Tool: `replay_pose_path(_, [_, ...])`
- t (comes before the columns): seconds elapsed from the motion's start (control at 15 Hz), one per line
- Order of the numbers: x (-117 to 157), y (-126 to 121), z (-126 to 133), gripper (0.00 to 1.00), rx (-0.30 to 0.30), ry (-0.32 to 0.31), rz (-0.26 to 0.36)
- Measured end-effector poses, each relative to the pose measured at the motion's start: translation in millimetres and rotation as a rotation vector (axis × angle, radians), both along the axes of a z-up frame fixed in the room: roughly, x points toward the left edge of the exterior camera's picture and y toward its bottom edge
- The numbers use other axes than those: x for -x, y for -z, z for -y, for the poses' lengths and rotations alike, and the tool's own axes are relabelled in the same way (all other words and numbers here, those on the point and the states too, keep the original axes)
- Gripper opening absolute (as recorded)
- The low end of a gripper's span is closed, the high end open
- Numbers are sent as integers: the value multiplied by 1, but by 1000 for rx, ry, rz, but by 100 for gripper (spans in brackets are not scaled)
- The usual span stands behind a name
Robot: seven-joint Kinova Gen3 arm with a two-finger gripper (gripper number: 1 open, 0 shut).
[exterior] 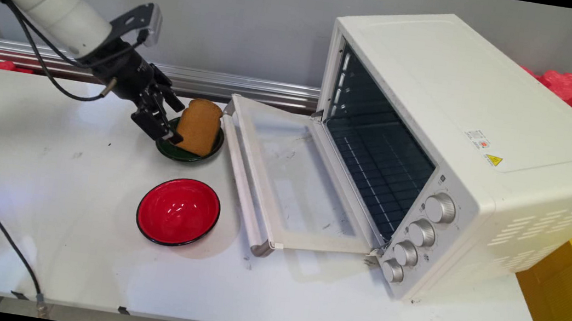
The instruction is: Close the oven
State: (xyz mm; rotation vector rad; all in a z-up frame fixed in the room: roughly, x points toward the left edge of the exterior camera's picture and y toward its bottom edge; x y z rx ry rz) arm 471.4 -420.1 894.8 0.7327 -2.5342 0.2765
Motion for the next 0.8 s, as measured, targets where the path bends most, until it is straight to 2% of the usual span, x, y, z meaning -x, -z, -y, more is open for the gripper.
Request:
replay_pose_path(0.4, [10, -25, -17, 100, -50, -75, -48])
replay_pose_path(0.8, [19, -35, -35, 100, -81, -115, -81])
